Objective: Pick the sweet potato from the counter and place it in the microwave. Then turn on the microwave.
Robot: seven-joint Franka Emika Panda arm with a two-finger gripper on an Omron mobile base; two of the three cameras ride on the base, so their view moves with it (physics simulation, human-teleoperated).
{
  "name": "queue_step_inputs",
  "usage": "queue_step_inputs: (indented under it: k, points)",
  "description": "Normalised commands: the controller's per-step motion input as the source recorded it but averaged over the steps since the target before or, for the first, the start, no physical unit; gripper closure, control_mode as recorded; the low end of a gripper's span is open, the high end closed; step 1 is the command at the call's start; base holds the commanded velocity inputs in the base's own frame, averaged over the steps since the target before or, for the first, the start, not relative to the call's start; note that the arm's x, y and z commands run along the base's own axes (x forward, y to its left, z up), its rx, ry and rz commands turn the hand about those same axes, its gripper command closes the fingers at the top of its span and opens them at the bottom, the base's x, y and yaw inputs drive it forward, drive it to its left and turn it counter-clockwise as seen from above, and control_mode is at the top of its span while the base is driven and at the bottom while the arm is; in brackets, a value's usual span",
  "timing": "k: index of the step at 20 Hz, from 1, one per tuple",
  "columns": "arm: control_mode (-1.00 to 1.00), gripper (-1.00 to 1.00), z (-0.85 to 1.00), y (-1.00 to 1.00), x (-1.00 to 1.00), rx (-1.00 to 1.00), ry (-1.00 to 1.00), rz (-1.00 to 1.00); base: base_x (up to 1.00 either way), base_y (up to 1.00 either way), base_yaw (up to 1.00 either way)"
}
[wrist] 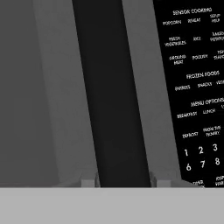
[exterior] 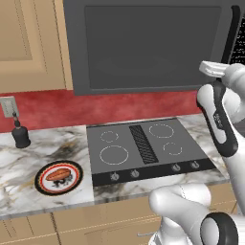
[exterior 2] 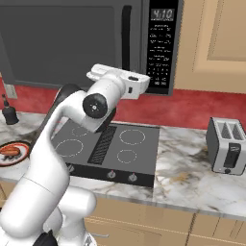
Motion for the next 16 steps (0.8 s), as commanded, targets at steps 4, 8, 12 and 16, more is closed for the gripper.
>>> queue_step_inputs:
  k: [4,8,12,16]
  points:
    - [-1.00,1.00,0.44,0.29,-0.96,0.00,0.00,-0.12,0.00,0.00,0.00]
    - [-1.00,1.00,0.40,0.27,-1.00,-0.01,0.00,-0.13,0.00,0.00,0.00]
    - [-1.00,1.00,0.38,0.25,-1.00,-0.02,0.00,-0.17,0.00,0.00,0.00]
    - [-1.00,1.00,0.38,0.26,-1.00,-0.02,0.04,-0.20,0.00,0.00,0.00]
